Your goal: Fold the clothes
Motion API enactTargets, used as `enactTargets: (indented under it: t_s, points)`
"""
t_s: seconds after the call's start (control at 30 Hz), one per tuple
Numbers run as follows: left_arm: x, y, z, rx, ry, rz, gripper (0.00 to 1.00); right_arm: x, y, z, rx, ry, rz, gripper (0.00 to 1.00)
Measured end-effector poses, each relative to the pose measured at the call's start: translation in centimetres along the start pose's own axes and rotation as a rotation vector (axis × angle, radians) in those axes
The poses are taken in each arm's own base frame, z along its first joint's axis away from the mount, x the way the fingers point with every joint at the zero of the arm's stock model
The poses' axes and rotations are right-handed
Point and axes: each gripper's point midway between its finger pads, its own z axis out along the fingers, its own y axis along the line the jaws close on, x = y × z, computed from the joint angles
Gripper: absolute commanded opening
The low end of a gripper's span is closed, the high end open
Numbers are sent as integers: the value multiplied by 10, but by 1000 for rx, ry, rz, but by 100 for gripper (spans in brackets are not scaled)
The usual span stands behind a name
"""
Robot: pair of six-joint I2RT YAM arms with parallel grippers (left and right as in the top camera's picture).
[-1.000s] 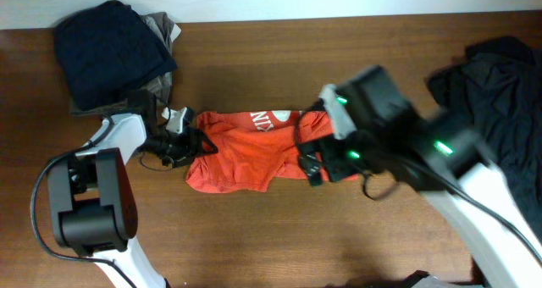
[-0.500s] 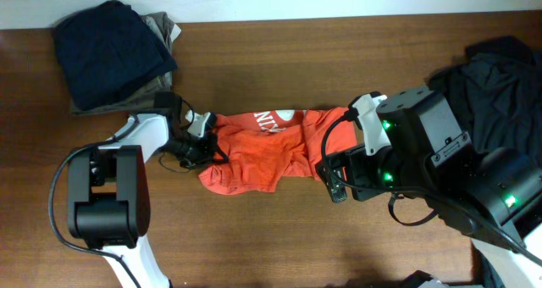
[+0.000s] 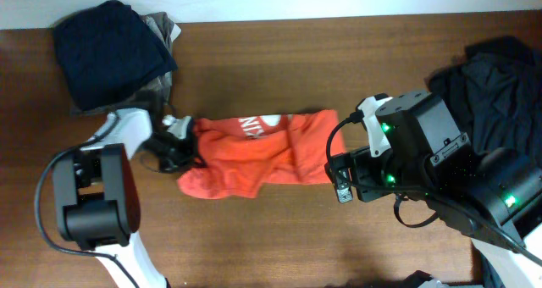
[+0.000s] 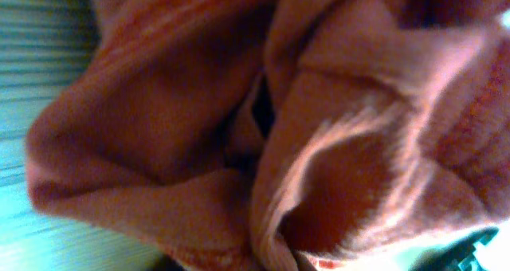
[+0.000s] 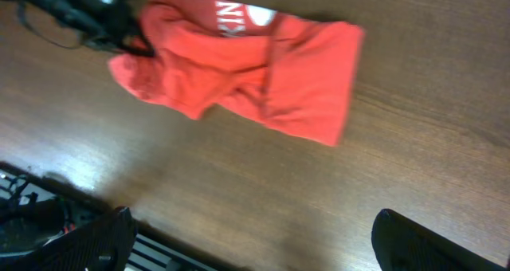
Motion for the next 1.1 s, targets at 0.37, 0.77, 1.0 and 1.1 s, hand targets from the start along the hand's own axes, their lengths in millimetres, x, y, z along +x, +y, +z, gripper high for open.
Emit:
enactTargets:
  t_s: [0.37, 0.77, 1.0, 1.1]
  points:
    - [-20, 64, -91, -296, -29, -176, 0, -1, -3, 1, 19, 0, 1, 99]
    - [-31, 26, -180, -467, -116, -147, 1, -4, -6, 24, 54, 62, 0, 99]
    - [-21, -34, -150, -500, -50, 19, 0, -4, -6, 30, 60, 80, 0, 99]
    - [-18, -52, -140, -526, -45, 60, 1, -4, -6, 30, 60, 80, 1, 99]
